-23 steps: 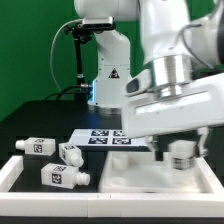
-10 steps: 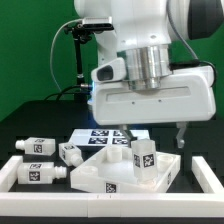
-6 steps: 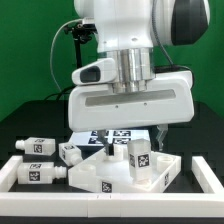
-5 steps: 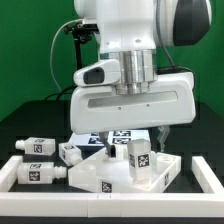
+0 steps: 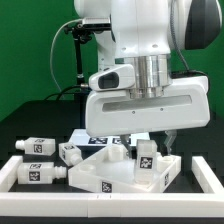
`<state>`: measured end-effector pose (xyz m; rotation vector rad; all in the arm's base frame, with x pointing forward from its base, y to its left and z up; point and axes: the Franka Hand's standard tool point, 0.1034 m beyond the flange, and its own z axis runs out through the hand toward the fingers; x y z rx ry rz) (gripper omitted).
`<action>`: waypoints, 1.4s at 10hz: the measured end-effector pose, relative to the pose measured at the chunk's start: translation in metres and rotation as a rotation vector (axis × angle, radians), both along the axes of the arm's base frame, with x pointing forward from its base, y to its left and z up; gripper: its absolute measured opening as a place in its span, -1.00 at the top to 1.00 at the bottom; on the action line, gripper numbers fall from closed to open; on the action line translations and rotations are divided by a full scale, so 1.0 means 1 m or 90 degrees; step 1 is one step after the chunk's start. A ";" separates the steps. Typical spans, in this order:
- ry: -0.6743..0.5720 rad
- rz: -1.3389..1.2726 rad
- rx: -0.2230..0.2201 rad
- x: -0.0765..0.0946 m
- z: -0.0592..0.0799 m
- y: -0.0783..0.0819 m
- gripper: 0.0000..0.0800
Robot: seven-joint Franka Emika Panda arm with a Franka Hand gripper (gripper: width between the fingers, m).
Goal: Assemble one leg
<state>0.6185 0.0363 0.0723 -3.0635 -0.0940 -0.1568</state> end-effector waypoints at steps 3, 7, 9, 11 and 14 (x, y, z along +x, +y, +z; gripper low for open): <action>0.011 -0.143 0.015 0.000 -0.001 0.002 0.29; 0.035 -0.488 0.054 0.004 -0.003 0.045 0.29; 0.052 -0.667 0.093 0.004 -0.003 0.059 0.29; 0.070 -0.838 0.146 0.007 -0.003 0.062 0.28; 0.065 -0.819 0.141 0.008 -0.003 0.061 -0.09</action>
Offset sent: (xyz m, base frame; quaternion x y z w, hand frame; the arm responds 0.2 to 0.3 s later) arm 0.0244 0.0248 0.0012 -0.0486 0.0170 0.3391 0.9393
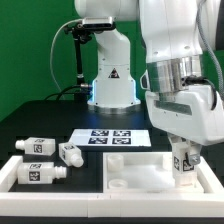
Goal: Assemble one leg
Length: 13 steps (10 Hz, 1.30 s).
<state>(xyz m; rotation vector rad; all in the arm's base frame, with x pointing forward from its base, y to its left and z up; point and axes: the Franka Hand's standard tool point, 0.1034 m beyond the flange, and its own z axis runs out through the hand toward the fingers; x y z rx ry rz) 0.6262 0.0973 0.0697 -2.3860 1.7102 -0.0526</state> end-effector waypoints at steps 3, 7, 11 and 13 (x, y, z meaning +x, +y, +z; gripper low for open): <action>-0.028 0.273 -0.078 0.002 0.003 0.004 -0.58; -0.052 0.533 -0.129 0.002 0.003 0.003 -0.62; -0.064 0.834 -0.198 0.005 0.005 0.006 -0.57; -0.064 0.832 -0.198 0.005 0.005 0.005 -0.25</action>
Offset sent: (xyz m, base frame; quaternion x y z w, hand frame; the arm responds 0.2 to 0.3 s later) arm 0.0037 0.0134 0.0065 -0.0420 0.0355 -0.4702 0.8808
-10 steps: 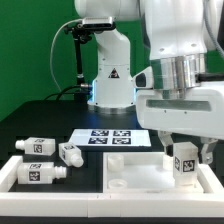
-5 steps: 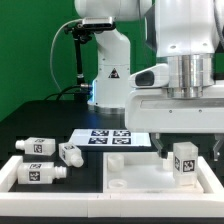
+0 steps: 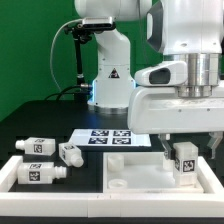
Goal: Assemble one leg
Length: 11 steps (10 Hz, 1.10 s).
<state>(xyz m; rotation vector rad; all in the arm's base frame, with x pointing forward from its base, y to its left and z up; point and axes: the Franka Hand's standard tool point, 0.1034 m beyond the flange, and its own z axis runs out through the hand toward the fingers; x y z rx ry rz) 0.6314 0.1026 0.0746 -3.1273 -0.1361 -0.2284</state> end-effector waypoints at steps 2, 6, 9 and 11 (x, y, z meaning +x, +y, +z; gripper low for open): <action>0.001 -0.092 0.015 0.000 0.000 0.000 0.29; 0.007 -0.473 0.081 -0.001 -0.002 0.007 0.29; 0.033 -0.713 0.151 -0.001 -0.002 0.005 0.29; 0.034 -0.736 0.154 -0.001 -0.003 0.006 0.29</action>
Offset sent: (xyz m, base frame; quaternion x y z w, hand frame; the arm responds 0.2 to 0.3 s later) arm 0.0091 -0.0098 -0.0021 -0.0246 0.0330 0.2290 0.9725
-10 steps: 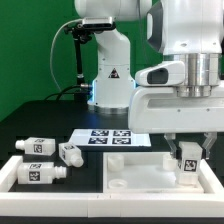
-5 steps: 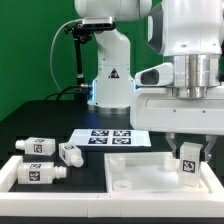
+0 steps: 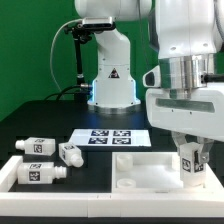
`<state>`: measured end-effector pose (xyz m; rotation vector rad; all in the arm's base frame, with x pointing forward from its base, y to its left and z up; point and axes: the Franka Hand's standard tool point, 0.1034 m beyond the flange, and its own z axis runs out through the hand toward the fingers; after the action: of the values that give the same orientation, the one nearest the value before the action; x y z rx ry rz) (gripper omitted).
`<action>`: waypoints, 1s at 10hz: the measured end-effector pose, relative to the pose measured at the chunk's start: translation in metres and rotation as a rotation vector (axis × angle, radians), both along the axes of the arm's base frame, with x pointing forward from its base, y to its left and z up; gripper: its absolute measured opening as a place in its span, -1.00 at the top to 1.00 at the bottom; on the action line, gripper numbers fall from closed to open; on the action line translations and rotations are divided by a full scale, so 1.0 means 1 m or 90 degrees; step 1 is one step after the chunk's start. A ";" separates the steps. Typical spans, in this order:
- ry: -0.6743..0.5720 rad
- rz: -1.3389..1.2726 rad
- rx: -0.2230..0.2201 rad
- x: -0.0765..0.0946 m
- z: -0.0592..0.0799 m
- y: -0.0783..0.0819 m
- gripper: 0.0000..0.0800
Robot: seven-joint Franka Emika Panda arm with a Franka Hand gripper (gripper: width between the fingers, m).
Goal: Assemble one leg
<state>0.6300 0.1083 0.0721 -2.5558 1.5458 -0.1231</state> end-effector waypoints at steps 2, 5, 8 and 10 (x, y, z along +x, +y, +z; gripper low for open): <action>0.003 0.169 -0.033 -0.002 0.002 0.005 -0.13; -0.015 0.442 -0.079 0.000 0.009 0.011 -0.60; -0.022 0.560 -0.099 0.000 0.008 0.008 -0.62; -0.018 0.841 -0.151 0.001 0.004 0.001 -0.62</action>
Offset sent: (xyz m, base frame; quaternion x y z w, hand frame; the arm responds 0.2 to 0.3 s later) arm -0.0030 0.0248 0.0139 -0.0146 -0.0510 -0.4276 0.9024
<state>0.6306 0.1094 0.0758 -3.1171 -0.3874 -0.1677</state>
